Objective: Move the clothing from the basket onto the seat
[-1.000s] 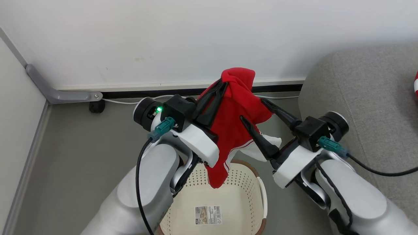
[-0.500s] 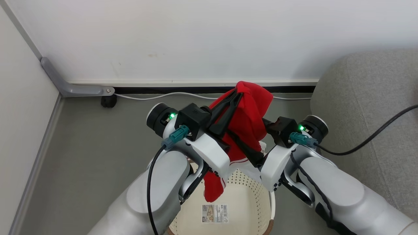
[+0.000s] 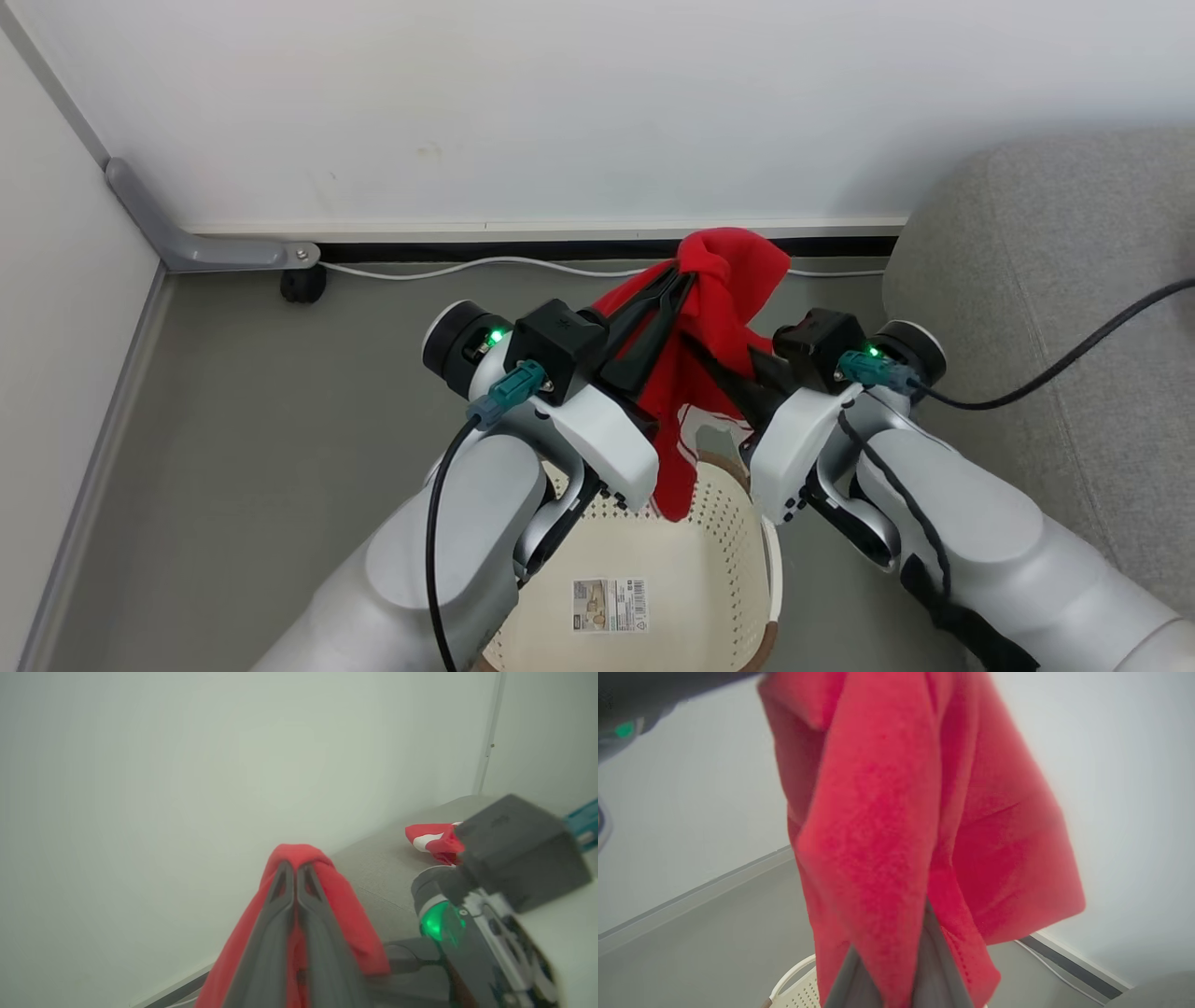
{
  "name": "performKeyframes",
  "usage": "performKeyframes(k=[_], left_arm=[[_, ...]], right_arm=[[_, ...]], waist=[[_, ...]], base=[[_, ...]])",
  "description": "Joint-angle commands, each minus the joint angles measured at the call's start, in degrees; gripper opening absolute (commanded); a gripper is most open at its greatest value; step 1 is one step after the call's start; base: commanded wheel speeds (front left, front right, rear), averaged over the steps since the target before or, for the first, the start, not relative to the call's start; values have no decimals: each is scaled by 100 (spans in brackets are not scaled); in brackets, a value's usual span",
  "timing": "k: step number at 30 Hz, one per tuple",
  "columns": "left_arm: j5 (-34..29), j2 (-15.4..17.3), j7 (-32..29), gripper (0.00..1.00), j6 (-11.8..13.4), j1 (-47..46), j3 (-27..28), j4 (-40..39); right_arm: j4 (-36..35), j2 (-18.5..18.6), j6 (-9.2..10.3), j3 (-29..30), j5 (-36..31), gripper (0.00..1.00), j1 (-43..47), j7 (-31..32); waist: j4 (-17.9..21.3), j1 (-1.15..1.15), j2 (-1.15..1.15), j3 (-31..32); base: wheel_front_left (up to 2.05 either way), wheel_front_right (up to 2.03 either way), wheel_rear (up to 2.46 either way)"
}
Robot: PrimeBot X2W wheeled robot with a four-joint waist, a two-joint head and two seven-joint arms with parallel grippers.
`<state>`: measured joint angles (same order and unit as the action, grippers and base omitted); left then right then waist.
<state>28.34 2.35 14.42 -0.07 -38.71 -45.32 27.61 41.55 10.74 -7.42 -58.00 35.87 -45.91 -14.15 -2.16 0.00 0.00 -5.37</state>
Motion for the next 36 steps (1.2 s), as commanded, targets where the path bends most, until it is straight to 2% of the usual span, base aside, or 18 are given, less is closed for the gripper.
performKeyframes(k=[1, 2, 3, 9, 19, 27, 36], left_arm=[[10, 54, 55, 12, 45, -260, 192, -108], [-2, 54, 56, 50, 37, -241, 199, -113], [-45, 54, 56, 100, 32, -226, 190, -93], [-281, 89, 57, 100, -4, -31, 283, -32], [-486, 79, 57, 100, -379, 329, 449, 11], [-563, 66, 57, 100, -577, 635, 449, 92], [-614, 56, 58, 100, -660, 844, 481, 52]], right_arm=[[-184, -1, -7, 213, -9, 0, -8, -82], [-247, 17, -7, 332, -51, 0, 35, -83], [-314, 35, -7, 467, -84, 0, 90, -83], [-711, 166, -7, 1363, -388, 0, 487, -84], [-1278, 402, -7, 3095, -976, 0, 913, -85], [-1527, 479, -7, 3782, -1262, 0, 1065, -85], [-1727, 478, -7, 4125, -1383, 0, 1293, -85]], waist=[[41, 0, 0, 3], [61, 0, 0, 1], [80, 0, 0, 2], [251, 0, 0, -2], [775, 0, 0, -10], [1393, 0, 0, 90], [2261, 0, 0, 118]], base=[[0, 0, 0], [0, 0, 0], [0, 0, 0], [0, 0, 0], [0, 0, 0], [0, 0, 0], [0, 0, 0]])
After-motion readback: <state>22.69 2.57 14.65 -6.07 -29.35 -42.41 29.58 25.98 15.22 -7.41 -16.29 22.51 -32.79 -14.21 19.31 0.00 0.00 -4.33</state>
